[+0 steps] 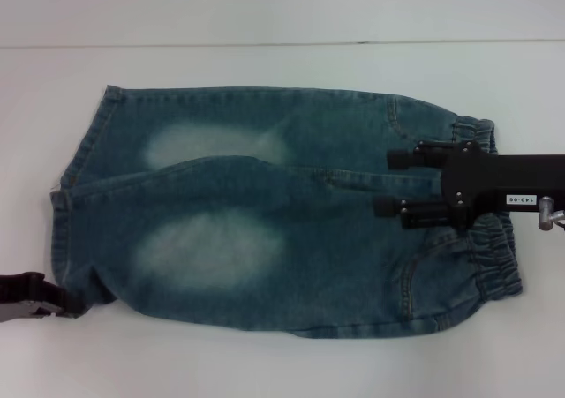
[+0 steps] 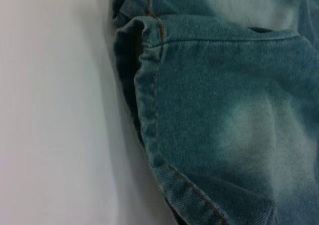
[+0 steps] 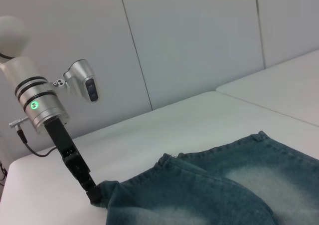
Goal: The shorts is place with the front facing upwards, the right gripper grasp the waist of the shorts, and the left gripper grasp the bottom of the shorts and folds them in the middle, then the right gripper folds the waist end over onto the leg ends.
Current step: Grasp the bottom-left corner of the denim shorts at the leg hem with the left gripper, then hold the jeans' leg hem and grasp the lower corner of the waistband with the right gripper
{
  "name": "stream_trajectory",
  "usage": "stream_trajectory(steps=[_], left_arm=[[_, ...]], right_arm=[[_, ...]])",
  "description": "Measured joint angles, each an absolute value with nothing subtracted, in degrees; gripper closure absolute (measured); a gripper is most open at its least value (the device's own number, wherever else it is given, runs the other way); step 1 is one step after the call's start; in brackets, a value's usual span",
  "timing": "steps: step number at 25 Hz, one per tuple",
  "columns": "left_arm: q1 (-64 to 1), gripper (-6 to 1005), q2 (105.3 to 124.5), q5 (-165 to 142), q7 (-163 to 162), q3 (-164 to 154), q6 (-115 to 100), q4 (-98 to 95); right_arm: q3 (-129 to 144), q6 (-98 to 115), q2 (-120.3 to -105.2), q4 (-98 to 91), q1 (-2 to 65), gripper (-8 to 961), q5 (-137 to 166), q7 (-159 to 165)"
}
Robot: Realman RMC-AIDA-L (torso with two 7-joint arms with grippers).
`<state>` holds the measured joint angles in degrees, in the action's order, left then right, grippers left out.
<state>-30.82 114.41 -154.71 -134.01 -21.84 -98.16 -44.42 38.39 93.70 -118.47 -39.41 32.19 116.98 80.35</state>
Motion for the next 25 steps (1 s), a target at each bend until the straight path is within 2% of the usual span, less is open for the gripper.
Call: stream_trajectory(steps=[2, 8, 14, 17, 23, 25], left_arm=[[-30.96, 925, 114.45, -154.69, -133.64, -21.86, -98.16, -44.29], [-31.53, 971, 114.73, -154.16, -133.26, -21.92, -98.17, -44.59], [-32.35, 970, 114.79, -153.31, -132.41, -21.89, -98.0, -44.63], [-33.0, 970, 114.7, -152.56, -132.11, -21.99, -98.01, -44.65], [-34.55, 970, 113.93, -151.52, -131.34, -21.88, -97.62, -44.72], [-35.0, 970, 113.78, -151.15, -131.22, -21.85, -97.08, -44.73]], right_arm=[[38.11, 93.65, -118.47, -39.39, 32.14, 87, 116.98, 80.54], [35.77, 93.59, -118.47, -39.37, 32.08, 87, 116.98, 81.65], [33.17, 93.64, -117.89, -39.66, 32.18, 88, 116.98, 85.54], [33.19, 93.69, -116.95, -40.65, 32.88, 88, 117.12, 90.49], [38.39, 96.26, -113.64, -48.07, 36.06, 88, 125.85, 106.65], [38.72, 97.43, -113.59, -49.87, 36.43, 88, 128.44, 107.84]])
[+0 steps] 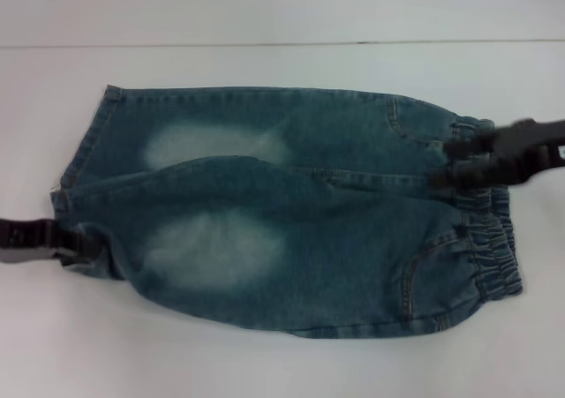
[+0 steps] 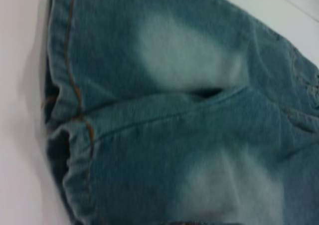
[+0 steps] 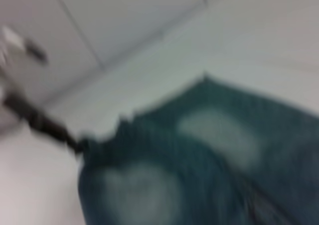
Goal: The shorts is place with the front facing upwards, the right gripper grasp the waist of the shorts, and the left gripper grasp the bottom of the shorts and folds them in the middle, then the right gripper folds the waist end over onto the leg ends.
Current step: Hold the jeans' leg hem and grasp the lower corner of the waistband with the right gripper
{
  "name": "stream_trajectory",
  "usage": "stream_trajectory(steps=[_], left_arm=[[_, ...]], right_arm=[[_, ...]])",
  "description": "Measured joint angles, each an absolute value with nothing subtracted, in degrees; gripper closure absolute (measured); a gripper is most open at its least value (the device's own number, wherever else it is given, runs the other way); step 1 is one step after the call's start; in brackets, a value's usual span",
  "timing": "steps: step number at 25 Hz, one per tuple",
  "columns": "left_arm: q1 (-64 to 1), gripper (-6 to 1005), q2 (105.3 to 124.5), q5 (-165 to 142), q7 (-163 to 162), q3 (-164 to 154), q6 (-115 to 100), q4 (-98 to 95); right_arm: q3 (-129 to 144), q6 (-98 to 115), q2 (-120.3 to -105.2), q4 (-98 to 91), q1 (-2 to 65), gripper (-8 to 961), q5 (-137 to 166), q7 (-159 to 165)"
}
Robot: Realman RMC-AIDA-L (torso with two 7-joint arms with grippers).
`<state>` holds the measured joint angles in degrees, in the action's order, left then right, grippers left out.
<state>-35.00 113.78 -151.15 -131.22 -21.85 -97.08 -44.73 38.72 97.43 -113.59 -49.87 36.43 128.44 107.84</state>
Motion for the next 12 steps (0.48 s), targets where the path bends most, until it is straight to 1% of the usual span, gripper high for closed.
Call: stream_trajectory(steps=[6, 12], left_arm=[[-36.0, 971, 113.54, -149.87, -130.53, -21.98, -95.62, -44.5], [-36.56, 970, 113.54, -149.68, -130.06, -22.08, -94.23, -44.31]], right_arm=[[39.11, 105.85, -113.96, -58.16, 38.13, 88, 142.33, 108.08], [39.35, 106.22, -113.99, -60.6, 38.38, 88, 152.11, 108.5]])
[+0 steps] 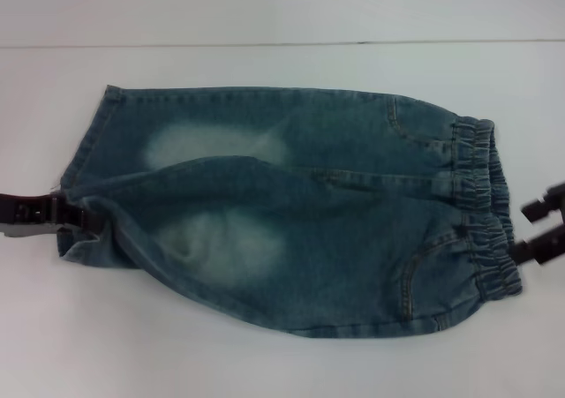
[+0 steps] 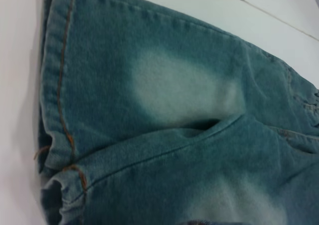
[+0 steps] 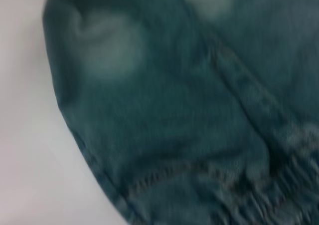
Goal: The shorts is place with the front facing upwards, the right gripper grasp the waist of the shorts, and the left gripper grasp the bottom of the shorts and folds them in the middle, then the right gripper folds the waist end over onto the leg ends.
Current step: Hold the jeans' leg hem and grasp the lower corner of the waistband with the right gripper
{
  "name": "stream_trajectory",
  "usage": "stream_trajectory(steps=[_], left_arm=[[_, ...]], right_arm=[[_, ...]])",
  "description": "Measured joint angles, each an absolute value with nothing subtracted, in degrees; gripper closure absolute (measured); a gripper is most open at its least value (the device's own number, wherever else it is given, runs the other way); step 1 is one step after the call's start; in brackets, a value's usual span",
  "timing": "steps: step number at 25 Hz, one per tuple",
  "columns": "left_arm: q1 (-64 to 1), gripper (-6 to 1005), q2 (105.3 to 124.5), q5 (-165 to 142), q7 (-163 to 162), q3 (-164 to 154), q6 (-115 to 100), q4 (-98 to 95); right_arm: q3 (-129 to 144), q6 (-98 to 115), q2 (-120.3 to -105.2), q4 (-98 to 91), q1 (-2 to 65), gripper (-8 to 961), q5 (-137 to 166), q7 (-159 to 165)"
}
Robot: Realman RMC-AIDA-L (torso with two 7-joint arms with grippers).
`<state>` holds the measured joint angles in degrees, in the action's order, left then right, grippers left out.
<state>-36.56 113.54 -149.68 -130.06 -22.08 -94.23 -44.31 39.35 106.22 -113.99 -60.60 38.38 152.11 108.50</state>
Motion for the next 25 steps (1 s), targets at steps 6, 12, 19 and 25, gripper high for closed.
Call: stream_trajectory(steps=[6, 12, 19, 25], left_arm=[[-36.97, 971, 113.55, -149.6, -129.49, -22.08, -93.02, -43.53], [-37.2, 971, 113.63, -149.58, -129.15, -22.05, -92.61, -42.8], [-37.2, 970, 113.84, -149.58, -129.12, -22.06, -92.61, -42.8], [-37.35, 970, 114.08, -149.59, -129.11, -22.06, -92.62, -42.76]], right_arm=[[41.27, 105.68, -114.55, -59.85, 38.9, 87, 158.1, 109.4], [43.8, 103.73, -114.83, -56.84, 39.14, 106, 158.67, 109.62], [46.01, 100.15, -114.98, -53.37, 39.74, 140, 159.2, 110.46], [47.28, 98.93, -115.1, -50.63, 40.81, 169, 159.72, 110.36]])
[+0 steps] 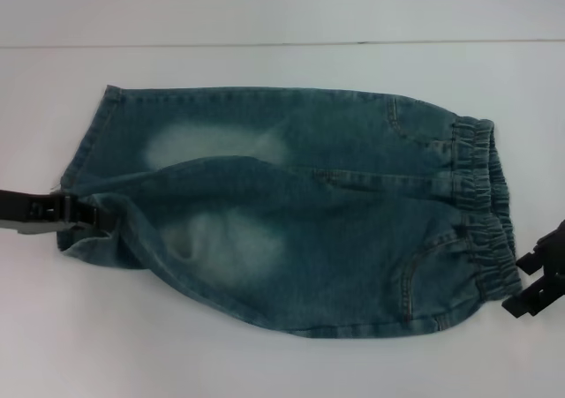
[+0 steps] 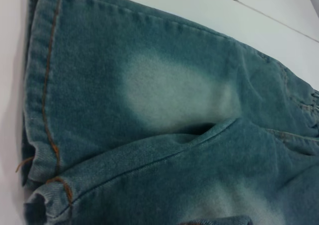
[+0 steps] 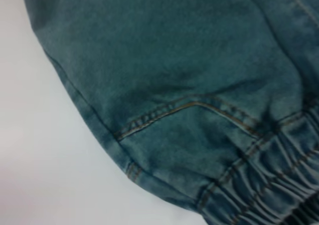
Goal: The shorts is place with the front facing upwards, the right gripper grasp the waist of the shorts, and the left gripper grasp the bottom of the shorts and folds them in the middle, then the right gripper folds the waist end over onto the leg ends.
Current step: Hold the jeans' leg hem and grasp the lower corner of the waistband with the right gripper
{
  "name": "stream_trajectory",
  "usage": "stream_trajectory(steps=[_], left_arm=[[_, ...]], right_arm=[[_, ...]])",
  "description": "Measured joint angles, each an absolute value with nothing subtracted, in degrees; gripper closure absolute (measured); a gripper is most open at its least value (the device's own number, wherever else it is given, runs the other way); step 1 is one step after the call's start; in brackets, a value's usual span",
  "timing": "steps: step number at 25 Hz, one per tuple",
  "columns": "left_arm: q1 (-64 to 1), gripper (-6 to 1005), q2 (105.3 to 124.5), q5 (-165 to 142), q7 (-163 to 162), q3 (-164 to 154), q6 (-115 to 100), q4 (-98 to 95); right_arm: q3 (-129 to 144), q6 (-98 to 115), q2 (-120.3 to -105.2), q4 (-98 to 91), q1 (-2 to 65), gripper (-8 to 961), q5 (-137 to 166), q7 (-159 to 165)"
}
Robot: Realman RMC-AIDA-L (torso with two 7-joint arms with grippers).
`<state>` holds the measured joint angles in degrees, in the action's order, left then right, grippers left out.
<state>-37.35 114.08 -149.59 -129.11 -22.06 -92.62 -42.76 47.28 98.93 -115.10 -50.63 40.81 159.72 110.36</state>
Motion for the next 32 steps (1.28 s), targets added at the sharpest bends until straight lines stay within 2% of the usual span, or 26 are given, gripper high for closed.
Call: stream_trajectory(steps=[18, 24, 32], left_arm=[[-37.14, 970, 114.08, -149.64, -129.02, -22.59, -91.62, -42.0], [-37.2, 970, 114.0, -149.6, -128.95, -22.66, -91.21, -41.21], [-37.24, 971, 113.98, -149.58, -128.93, -22.67, -91.2, -41.21]], right_arm=[[47.02, 99.11, -115.22, -48.45, 42.17, 255, 156.52, 107.31], [46.87, 98.98, -115.13, -48.42, 41.93, 474, 156.02, 106.79], [45.96, 98.37, -115.05, -48.68, 41.57, 649, 155.92, 106.64]])
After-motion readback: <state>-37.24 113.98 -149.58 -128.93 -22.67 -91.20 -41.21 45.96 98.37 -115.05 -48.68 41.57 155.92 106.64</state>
